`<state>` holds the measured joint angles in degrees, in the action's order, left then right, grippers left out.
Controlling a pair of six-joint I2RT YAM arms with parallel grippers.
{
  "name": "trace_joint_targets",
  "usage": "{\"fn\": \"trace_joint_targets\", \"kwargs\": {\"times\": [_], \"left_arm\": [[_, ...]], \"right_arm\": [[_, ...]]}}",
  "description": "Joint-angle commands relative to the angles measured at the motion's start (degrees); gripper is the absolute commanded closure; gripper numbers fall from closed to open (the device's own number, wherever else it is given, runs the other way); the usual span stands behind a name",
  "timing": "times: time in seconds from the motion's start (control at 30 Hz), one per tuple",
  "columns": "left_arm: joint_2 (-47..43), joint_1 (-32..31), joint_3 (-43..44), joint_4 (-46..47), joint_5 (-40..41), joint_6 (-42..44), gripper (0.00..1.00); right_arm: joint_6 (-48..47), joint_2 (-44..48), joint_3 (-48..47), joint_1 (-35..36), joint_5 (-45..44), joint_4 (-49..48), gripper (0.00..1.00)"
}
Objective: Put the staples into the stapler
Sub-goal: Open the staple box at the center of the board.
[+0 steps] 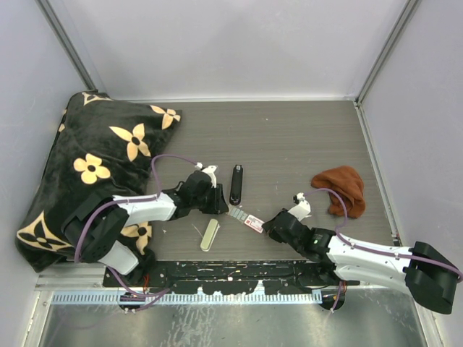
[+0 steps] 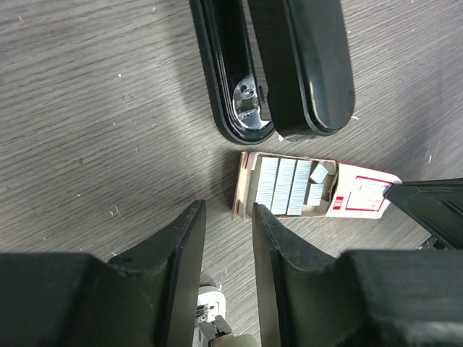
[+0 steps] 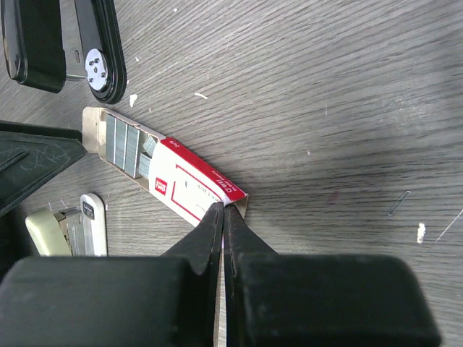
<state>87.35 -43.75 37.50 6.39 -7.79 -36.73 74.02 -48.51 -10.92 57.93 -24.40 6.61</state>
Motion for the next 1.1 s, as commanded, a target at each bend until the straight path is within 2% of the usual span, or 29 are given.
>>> {"fn": "trace_joint_targets", "kwargs": {"times": [0.0, 0.13, 0.3, 0.57, 1.07], "left_arm": [[1.0, 0.2, 2.5, 0.2, 0.9, 0.5, 0.67], [2.6, 0.1, 3.1, 0.7, 0.7, 0.3, 0.69], [3.5, 0.1, 3.4, 1.5, -0.1, 0.0, 0.78], [4.1, 0.1, 3.1, 3.3, -1.4, -0.9, 0.99], [3.2, 0.2, 2.7, 4.3, -0.2, -2.1, 1.0]], "right_arm": [[-0.3, -0.4, -1.1, -0.2, -2.2, 0.0, 1.0], [-0.3, -0.6, -1.2, -0.2, -2.0, -0.2, 0.99], [-0.3, -0.7, -1.1, -0.3, -1.9, -0.3, 0.99], [-0.2, -0.1, -0.9, -0.2, -2.0, -0.1, 0.99], [0.5, 3.9, -0.4, -0.3, -3.2, 5.2, 0.99]]}}
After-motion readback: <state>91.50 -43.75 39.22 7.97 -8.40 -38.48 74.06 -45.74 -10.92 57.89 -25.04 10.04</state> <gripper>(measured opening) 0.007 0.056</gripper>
